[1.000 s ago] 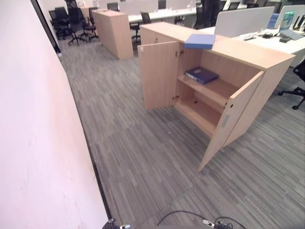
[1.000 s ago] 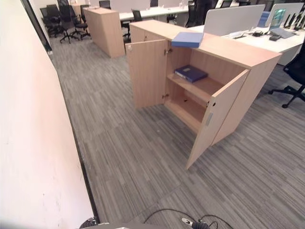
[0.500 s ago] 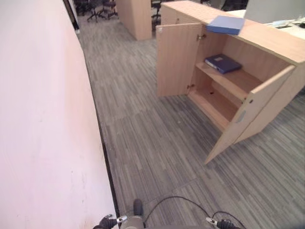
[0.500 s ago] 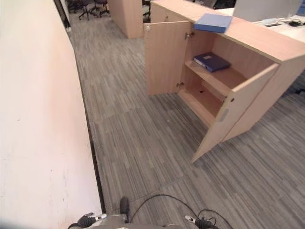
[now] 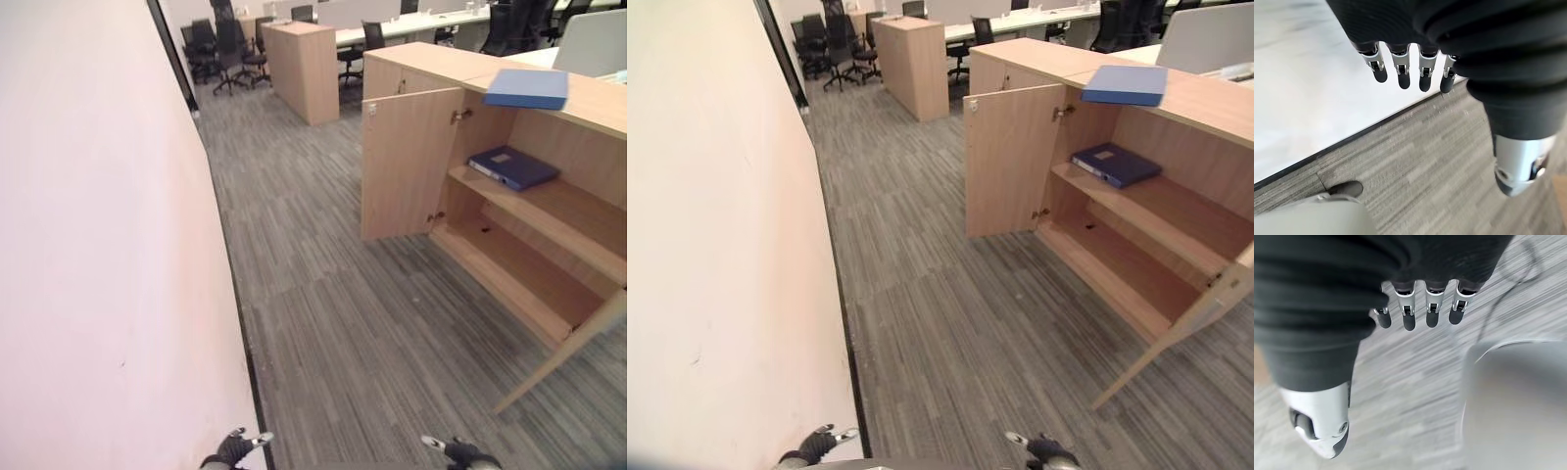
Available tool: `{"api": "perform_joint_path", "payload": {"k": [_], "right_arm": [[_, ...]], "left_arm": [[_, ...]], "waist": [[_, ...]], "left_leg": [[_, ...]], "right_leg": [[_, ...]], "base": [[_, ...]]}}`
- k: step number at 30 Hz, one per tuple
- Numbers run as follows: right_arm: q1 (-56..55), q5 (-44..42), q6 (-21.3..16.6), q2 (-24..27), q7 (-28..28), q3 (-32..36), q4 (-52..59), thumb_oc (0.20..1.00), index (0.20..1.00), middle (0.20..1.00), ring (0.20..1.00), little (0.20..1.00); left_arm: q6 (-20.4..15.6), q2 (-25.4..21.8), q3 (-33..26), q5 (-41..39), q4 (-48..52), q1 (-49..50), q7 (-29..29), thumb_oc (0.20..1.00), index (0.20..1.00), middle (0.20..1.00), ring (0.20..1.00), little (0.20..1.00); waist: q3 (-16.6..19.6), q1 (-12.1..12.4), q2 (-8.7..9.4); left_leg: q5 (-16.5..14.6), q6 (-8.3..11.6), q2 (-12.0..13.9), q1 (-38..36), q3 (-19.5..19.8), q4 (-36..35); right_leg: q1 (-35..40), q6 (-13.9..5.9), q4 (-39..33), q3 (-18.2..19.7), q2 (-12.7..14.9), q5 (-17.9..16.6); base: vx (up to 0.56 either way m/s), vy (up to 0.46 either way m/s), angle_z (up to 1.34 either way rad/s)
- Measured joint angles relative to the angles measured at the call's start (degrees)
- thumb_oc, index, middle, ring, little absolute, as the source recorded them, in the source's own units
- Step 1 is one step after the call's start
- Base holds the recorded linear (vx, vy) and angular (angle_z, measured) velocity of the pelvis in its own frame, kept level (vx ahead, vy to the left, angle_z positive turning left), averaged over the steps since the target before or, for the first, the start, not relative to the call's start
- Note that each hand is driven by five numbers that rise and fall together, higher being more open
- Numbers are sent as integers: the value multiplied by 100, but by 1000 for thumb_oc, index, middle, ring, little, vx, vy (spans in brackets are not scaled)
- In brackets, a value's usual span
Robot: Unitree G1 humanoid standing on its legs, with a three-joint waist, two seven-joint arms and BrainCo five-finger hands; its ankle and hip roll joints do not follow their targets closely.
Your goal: Put the empty folder in the office cabinet
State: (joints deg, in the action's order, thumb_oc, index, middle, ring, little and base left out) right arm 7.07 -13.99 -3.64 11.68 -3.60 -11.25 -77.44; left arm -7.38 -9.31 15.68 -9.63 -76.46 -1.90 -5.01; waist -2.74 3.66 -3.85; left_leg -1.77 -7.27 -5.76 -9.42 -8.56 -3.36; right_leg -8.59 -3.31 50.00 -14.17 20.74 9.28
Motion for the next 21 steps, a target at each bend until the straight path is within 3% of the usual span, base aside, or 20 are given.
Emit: {"api": "perform_joint_path", "payload": {"k": [1, 3, 4, 5, 6, 7, 8, 9, 11, 13, 14, 15, 16, 19, 20, 21], "right_arm": [[53, 1, 6, -16, 24, -9, 104, 1000, 1000, 1000, 1000, 1000], [171, -9, 10, 73, 28, 37, 121, 1000, 1000, 1000, 1000, 1000], [153, -8, 41, 59, 8, 27, 91, 1000, 1000, 1000, 1000, 1000], [33, -7, 46, 44, 11, 54, 102, 1000, 1000, 1000, 1000, 1000], [-5, -7, 73, 32, 1, 68, 82, 1000, 1000, 1000, 1000, 1000], [-12, -8, 66, 15, -1, 71, 85, 1000, 1000, 1000, 1000, 1000], [-111, -10, 37, 22, 38, 338, 18, 1000, 1000, 1000, 1000, 1000], [-223, -11, 65, 62, 29, 411, -47, 1000, 1000, 1000, 1000, 1000], [-356, -13, 144, 89, 33, 437, -392, 1000, 1000, 1000, 1000, 1000], [-444, -61, 103, 180, 38, 408, -308, 1000, 1000, 1000, 1000, 1000], [-432, -64, 94, 183, 41, 398, -305, 1000, 1000, 1000, 1000, 1000], [-434, -70, 33, 156, 37, 419, -260, 1000, 1000, 1000, 1000, 1000], [-444, -71, 17, 71, 31, 401, -245, 1000, 1000, 1000, 1000, 1000], [-394, -75, -4, 1, 16, 156, -151, 1000, 1000, 1000, 1000, 1000], [-385, -74, -2, 4, 5, 105, -129, 1000, 1000, 1000, 1000, 1000], [-371, -73, 7, 14, -20, 51, -147, 1000, 1000, 1000, 1000, 1000]], "left_arm": [[-8, 23, 1, 5, 9, -14, 14, 1000, 1000, 1000, 1000, 1000], [-8, 21, -16, 5, -9, -36, 24, 1000, 1000, 1000, 1000, 1000], [-15, -30, -67, 15, -44, 14, 36, 1000, 1000, 1000, 1000, 1000], [-17, -91, -65, 57, -16, 176, 41, 1000, 1000, 1000, 1000, 1000], [-16, -190, -251, 152, -110, 272, 47, 1000, 1000, 1000, 1000, 1000], [11, -203, -274, 153, -217, 401, 39, 1000, 1000, 1000, 1000, 1000], [24, -207, -341, 198, -206, 546, 61, 1000, 1000, 1000, 1000, 1000], [16, -212, -432, 215, -322, 564, 46, 1000, 1000, 1000, 1000, 1000], [33, -107, -446, 216, -435, 432, 54, 1000, 1000, 1000, 1000, 1000], [-3, -2, -436, 211, -432, 414, 26, 1000, 1000, 1000, 1000, 1000], [-17, 34, -427, 208, -404, 352, 20, 1000, 1000, 1000, 1000, 1000], [-9, 18, -405, 208, -411, 193, -20, 1000, 1000, 1000, 1000, 1000], [-24, -150, -423, 203, -362, 178, -33, 1000, 1000, 1000, 1000, 1000], [-24, -323, -451, 137, -204, 235, -49, 1000, 1000, 1000, 1000, 1000], [-21, -372, -439, 123, -181, 234, -56, 1000, 1000, 1000, 1000, 1000], [-22, -387, -446, 120, -149, 211, -57, 1000, 1000, 1000, 1000, 1000]], "waist": [[-107, -15, -37], [-274, -175, -124], [-314, -156, 17], [-249, -167, 155], [-252, -181, 343], [-242, -187, 347], [-240, -338, 293], [-207, -390, 251], [-178, -333, 242], [-80, -321, 213], [-59, -341, 225], [-45, -422, 302], [-57, -378, 442], [-93, -348, 729], [-102, -343, 782], [-131, -352, 812]], "left_leg": [[34, 56, 83, 5, 47, 39], [-46, 212, 279, -90, 298, 49], [-108, 312, 263, -298, 339, 45], [-237, 473, 232, -422, 368, 35], [-589, 502, 213, -604, 222, -106], [-625, 559, 252, -736, 168, -152], [-840, 914, 431, -778, 346, 27], [-934, 1067, 677, -799, 467, 241], [-718, 1326, 899, -965, 632, 662], [-662, 1384, 1106, -589, 769, 1925], [-649, 1403, 1125, -486, 783, 2176], [-336, 1542, 1239, 178, 743, 3382], [-277, 1515, 1380, 741, 553, 4342], [-278, 1356, 1403, 1292, 476, 4891], [-285, 1343, 1394, 1532, 484, 4935], [-301, 1324, 1413, 1637, 487, 4865]], "right_leg": [[-217, 59, -387, -119, -170, 42], [-341, -23, -2340, -445, -754, -13], [-226, -54, -3385, -419, -1023, -281], [-376, -62, -3615, -409, -1053, -555], [-575, -263, -4263, -233, -1130, -863], [-572, -141, -4484, -196, -1206, -1090], [-566, -302, -4389, 118, -1412, -1359], [-422, -134, -4265, 546, -1791, -1415], [-6, 277, -4299, 405, -2018, -1251], [572, 602, -4703, 431, -2273, -1113], [636, 686, -4748, 447, -2310, -1102], [735, 899, -4855, 339, -2397, -1057], [845, 856, -4951, 359, -2408, -1150], [1110, 954, -5014, 505, -2480, -1064], [1294, 1014, -5076, 600, -2531, -933], [1390, 993, -5103, 628, -2553, -1015]], "base": [[162, -169, 8], [215, -185, 38], [212, -155, 51], [273, -195, 66], [496, -314, 42], [528, -333, 32], [708, -464, 28], [416, -304, 51], [404, -377, 23], [388, -500, -14], [327, -512, 18], [203, -384, 20], [153, -287, 9], [143, -169, -34], [228, -154, -37], [183, -54, -29]]}}
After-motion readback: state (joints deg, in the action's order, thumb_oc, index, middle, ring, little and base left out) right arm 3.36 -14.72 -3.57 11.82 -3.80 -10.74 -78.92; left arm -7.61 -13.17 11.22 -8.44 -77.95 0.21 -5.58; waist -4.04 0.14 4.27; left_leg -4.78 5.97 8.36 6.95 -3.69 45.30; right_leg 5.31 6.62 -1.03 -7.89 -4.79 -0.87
